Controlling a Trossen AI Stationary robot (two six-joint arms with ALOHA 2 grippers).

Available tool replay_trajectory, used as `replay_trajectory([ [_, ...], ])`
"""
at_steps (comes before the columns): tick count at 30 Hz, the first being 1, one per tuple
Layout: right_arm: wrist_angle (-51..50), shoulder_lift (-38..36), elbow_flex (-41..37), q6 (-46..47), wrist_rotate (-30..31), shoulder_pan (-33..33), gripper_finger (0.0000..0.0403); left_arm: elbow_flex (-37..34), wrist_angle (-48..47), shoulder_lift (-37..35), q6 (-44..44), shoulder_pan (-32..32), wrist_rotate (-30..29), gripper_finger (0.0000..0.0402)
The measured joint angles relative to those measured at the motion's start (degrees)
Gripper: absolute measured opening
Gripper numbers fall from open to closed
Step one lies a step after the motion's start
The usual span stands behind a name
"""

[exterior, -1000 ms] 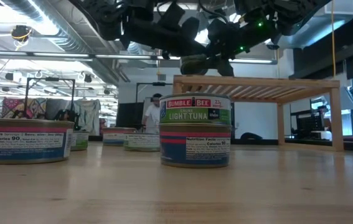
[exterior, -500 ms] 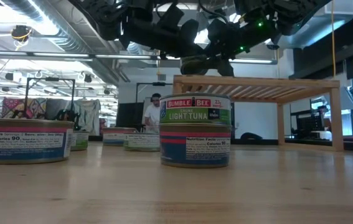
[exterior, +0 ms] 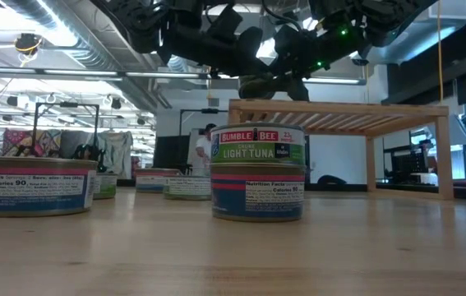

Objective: Stack canned seafood by type on shelf
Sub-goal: Stack the green tuna can on top of the green tuna can on the shelf

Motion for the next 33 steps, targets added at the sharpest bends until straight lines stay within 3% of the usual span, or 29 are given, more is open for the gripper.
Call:
replay_trajectory([
  [11,0.13,0.0,0.0,-0.02,-0.13,0.02,0.022,-0.04,-0.96,-0.04,-0.12,0.42,-0.18,0.0001],
  [24,0.17,0.0,0.0,0.2,-0.19,0.04,0.0204,-0.04,-2.25,-0.04,0.33,1.01,-5.09,0.0001],
  [33,0.17,0.0,0.0,0.21,-0.22,0.04,0.0202,-0.04,-2.21,-0.04,1.8,0.37,-5.4,0.0001],
])
